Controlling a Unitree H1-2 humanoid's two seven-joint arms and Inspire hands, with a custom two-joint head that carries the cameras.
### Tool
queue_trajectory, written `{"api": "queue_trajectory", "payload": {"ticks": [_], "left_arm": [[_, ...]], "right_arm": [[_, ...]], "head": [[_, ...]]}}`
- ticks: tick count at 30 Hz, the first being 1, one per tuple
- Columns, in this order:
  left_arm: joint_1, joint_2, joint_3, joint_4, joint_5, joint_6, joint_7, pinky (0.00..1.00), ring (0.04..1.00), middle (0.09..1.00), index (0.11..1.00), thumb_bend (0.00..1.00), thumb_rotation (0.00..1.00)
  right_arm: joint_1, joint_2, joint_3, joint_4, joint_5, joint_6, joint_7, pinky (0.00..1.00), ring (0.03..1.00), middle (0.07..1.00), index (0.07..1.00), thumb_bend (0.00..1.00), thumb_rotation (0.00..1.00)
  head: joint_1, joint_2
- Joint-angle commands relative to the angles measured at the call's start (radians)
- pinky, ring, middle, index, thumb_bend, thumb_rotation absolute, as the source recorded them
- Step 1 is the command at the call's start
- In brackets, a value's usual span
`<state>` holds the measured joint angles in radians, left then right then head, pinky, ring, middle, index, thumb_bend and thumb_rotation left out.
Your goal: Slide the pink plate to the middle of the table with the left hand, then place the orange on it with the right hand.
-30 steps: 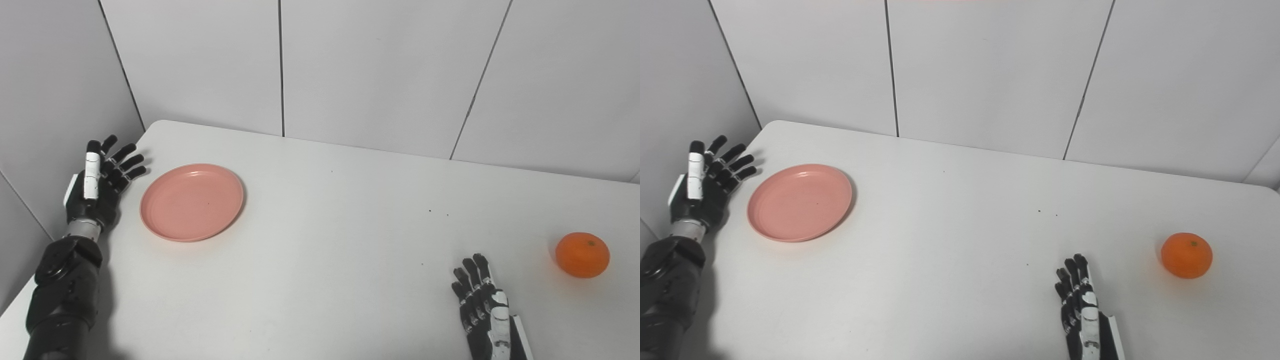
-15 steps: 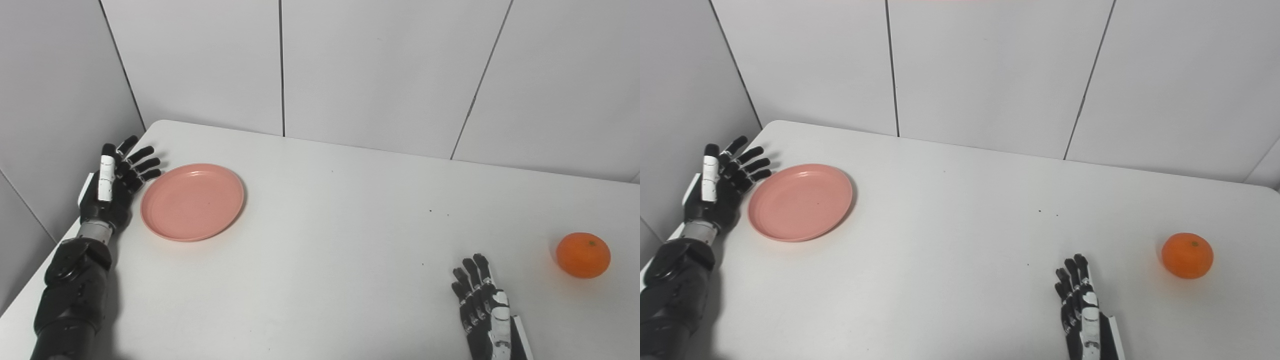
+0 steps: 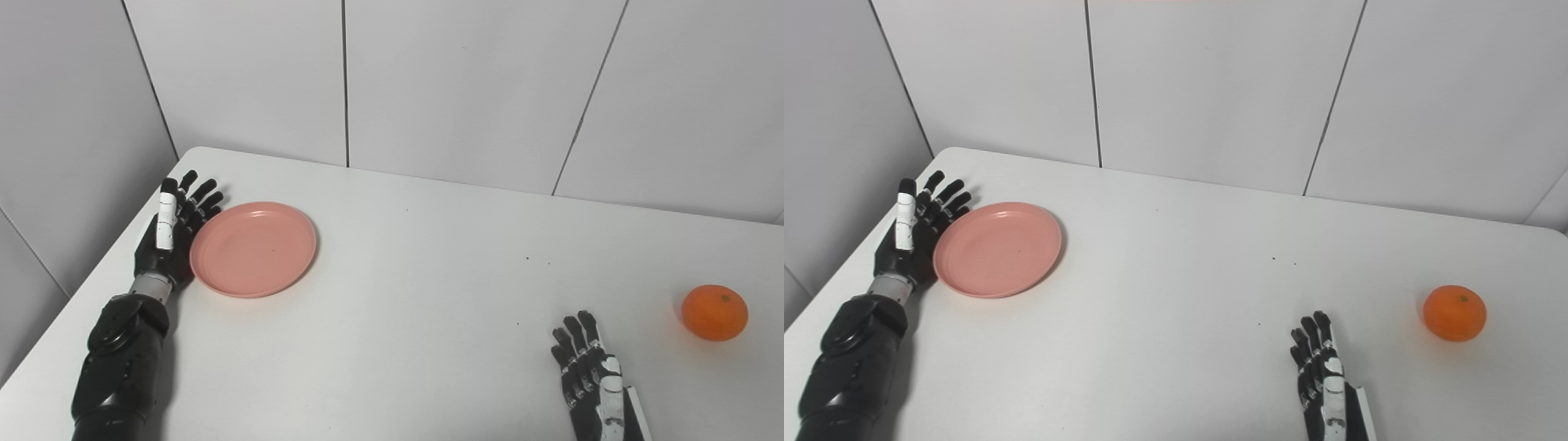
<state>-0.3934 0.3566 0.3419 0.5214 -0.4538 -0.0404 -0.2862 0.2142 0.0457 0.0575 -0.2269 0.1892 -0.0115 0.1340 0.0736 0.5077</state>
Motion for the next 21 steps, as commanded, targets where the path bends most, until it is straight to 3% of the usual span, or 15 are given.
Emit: {"api": "queue_trajectory", "payload": {"ticks": [1, 8, 15, 21], "left_arm": [[-0.021, 0.008, 0.0, -0.044, 0.004, 0.02, 0.019, 0.93, 0.886, 0.883, 0.95, 0.99, 0.87], [-0.02, -0.008, 0.003, -0.073, -0.008, 0.059, 0.041, 0.93, 0.88, 0.888, 0.961, 1.0, 0.86], [0.0, -0.029, 0.0, -0.149, -0.005, 0.109, 0.063, 0.85, 0.844, 0.879, 0.919, 0.96, 0.88], [0.01, -0.039, -0.014, -0.195, -0.002, 0.152, 0.069, 0.83, 0.844, 0.858, 0.937, 0.96, 0.89]], "right_arm": [[0.1, 0.01, 0.01, 0.015, 0.003, 0.02, -0.01, 1.0, 0.959, 0.968, 0.993, 0.78, 1.0], [0.098, 0.009, 0.011, 0.015, 0.004, 0.017, -0.01, 1.0, 0.959, 0.969, 0.995, 0.78, 1.0], [0.099, 0.01, 0.013, 0.013, 0.003, 0.017, -0.011, 1.0, 0.958, 0.967, 0.989, 0.78, 1.0], [0.099, 0.012, 0.018, 0.01, -0.002, 0.016, -0.012, 1.0, 0.96, 0.967, 0.991, 0.78, 1.0]], "head": [[0.001, 0.001], [0.0, 0.003], [-0.003, 0.006], [-0.008, 0.009]]}}
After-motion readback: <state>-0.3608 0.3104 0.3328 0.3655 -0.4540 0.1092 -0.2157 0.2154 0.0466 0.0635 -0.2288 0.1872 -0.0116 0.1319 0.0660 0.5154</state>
